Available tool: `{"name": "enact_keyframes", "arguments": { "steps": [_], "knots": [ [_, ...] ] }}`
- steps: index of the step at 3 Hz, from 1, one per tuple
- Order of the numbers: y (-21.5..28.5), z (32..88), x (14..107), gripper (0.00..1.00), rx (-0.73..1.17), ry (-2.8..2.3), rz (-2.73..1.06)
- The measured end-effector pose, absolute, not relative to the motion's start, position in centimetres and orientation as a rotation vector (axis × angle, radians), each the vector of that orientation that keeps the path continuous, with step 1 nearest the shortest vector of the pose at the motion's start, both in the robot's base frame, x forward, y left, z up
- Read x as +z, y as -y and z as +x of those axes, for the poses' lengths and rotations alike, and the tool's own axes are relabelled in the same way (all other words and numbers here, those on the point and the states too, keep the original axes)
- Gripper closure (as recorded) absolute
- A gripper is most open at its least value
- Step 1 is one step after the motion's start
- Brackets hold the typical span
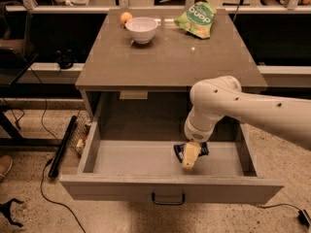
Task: Pick rxbar blueberry from top drawer and place on counter
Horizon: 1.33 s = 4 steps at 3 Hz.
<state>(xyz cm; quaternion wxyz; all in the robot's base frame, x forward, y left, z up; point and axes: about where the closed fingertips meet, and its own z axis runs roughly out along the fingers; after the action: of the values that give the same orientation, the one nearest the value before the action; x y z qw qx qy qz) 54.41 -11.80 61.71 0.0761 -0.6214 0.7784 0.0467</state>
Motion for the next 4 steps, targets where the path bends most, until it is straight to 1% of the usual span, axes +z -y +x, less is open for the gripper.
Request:
{"name": "enact_keyframes", "arguments": {
  "steps": [2, 4],
  "knots": [
    [12.5, 54.7, 58.4, 0.41, 0.185, -2.345, -1.883],
    [12.5, 54.7, 59.7, 0.88, 0.185, -2.345, -1.882]
  ]
}}
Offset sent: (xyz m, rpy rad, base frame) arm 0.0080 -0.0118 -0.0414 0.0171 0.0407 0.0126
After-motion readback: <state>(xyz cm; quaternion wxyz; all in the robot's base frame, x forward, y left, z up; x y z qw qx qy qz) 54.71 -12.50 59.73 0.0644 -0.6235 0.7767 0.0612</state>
